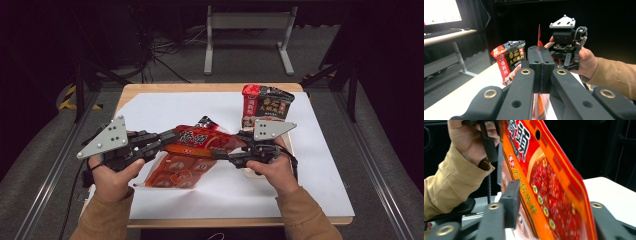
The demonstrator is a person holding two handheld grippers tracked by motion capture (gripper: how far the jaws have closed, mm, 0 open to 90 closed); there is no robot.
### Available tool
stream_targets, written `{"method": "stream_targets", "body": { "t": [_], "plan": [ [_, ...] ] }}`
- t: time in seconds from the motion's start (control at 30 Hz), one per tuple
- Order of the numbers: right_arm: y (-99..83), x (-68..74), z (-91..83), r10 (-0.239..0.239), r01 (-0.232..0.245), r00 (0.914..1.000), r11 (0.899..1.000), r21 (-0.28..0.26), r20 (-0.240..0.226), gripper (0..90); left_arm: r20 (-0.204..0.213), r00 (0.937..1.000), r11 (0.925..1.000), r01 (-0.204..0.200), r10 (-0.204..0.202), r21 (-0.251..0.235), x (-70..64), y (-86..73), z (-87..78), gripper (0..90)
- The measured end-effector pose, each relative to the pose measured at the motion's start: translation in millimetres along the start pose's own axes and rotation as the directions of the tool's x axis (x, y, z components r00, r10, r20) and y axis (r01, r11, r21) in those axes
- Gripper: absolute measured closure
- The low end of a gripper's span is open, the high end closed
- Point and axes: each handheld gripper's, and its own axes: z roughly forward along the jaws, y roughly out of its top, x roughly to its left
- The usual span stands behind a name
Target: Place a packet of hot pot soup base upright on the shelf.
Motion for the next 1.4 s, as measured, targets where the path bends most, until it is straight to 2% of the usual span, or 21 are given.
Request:
{"method": "stream_targets", "body": {
  "t": [0.07, 0.2, 0.27, 0.5, 0.83, 1.07, 1.3, 1.4],
  "plan": [
    [1.5, 0.1, 1.5, -0.005, 0.005, 0.9999, 1.0, 0.003, -0.01, 69.8, -0.001, 1.0, 1.0, -0.001, 0.001, -0.001, 1.4, -0.5, -0.2, 90.0],
    [6.5, 0.7, 1.7, -0.025, 0.025, 0.9991, 1.0, 0.0, -0.035, 85.5, -0.002, 1.0, 0.9999, 0.009, -0.009, -0.006, 4.2, -2.1, -1.0, 90.0],
    [8.9, 1.7, 0.8, -0.033, 0.033, 0.9986, 0.999, 0.004, -0.041, 89.0, 0.003, 0.9998, 0.9998, 0.018, -0.018, -0.009, 5.9, -3.1, -1.4, 90.0],
    [19.2, 6.0, -4.9, -0.046, 0.046, 0.9989, 0.999, 0.003, -0.002, 89.4, 0.0, 0.9997, 0.9996, 0.024, -0.024, -0.017, 9.2, -5.0, -1.2, 90.0],
    [35.3, 9.5, -12.4, -0.039, 0.039, 0.9989, 0.999, 0.013, 0.026, 89.5, 0.006, 0.9991, 0.999, 0.042, -0.042, -0.012, 14.8, -9.6, 0.2, 90.0],
    [41.0, 11.0, -11.5, -0.043, 0.042, 0.9984, 0.999, 0.022, 0.037, 89.5, 0.002, 0.9987, 0.9987, 0.051, -0.051, -0.008, 18.9, -12.1, -0.8, 90.0],
    [49.5, 11.9, -12.4, -0.049, 0.047, 0.9977, 0.998, 0.037, 0.047, 89.5, -0.006, 0.9991, 0.999, 0.043, -0.043, 0.008, 20.4, -13.8, 1.0, 86.5],
    [54.5, 12.5, -13.0, -0.052, 0.05, 0.9978, 0.998, 0.047, 0.042, 89.5, -0.017, 0.9989, 0.9991, 0.043, -0.043, 0.004, 20.3, -14.6, 1.9, 82.2]
  ]
}}
